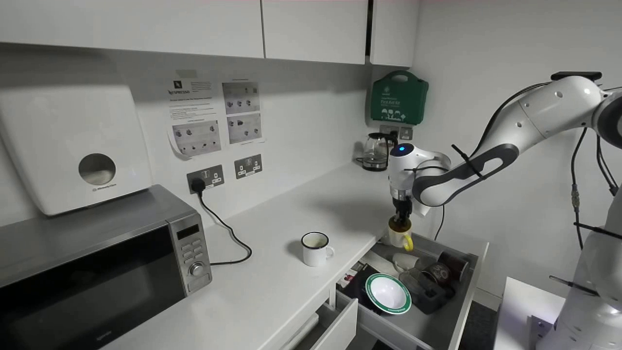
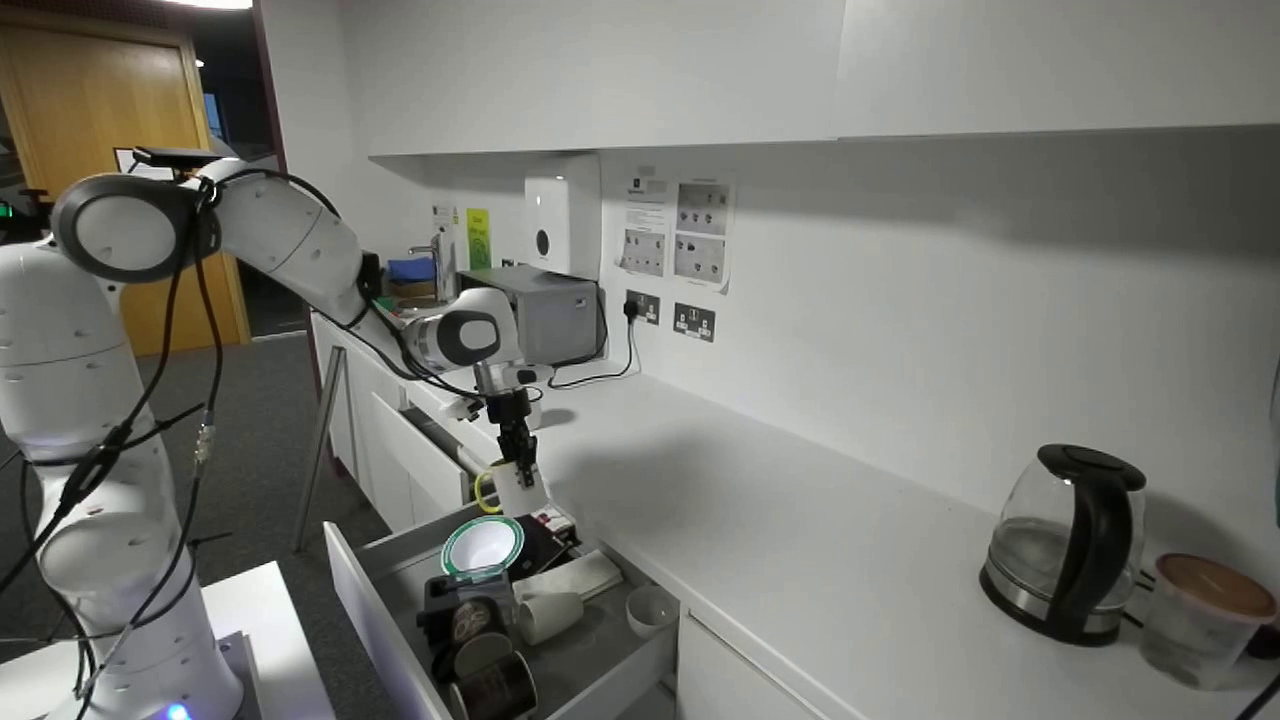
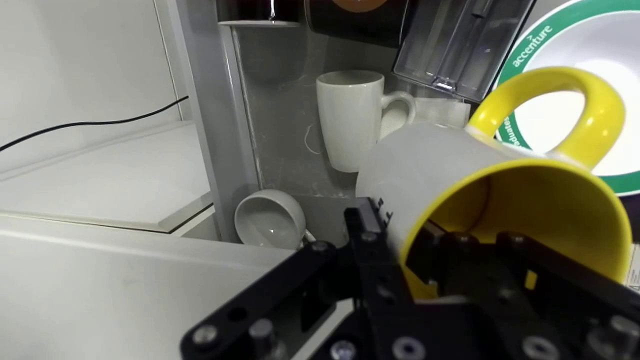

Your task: Open the drawer on the right, take three mugs out of the drawer and place them on the countertop

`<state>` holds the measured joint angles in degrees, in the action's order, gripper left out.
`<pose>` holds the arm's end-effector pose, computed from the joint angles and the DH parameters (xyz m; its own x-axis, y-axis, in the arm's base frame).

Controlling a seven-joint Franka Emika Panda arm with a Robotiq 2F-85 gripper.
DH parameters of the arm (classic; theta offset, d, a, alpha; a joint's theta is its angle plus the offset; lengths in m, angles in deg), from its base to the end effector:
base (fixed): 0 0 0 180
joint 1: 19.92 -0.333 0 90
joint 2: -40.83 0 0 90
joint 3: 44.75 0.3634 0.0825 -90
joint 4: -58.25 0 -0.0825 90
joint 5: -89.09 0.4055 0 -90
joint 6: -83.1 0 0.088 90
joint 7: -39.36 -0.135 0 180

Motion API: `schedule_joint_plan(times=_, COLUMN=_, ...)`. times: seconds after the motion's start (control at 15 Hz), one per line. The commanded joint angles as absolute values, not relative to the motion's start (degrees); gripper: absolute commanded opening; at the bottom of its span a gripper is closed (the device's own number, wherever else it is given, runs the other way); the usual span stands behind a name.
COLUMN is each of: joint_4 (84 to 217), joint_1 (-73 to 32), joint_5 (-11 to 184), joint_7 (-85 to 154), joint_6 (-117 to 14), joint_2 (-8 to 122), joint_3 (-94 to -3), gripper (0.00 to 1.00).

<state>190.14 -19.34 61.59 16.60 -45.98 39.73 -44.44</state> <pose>0.5239 -0.0252 0.3621 0.9952 -0.0794 0.0580 -0.0949 -0.9301 0.3549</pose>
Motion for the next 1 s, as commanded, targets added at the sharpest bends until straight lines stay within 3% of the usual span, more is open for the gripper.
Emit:
schedule_joint_plan(times=0.0, joint_4=186.42, joint_1=-20.17, joint_5=63.16, joint_7=16.64, joint_6=-41.73, joint_2=39.38, joint_3=-43.58, gripper=0.03)
schedule_joint_plan(times=0.93, joint_4=174.43, joint_1=-23.18, joint_5=70.41, joint_7=16.71, joint_6=-34.67, joint_2=44.46, joint_3=-41.48, gripper=0.03)
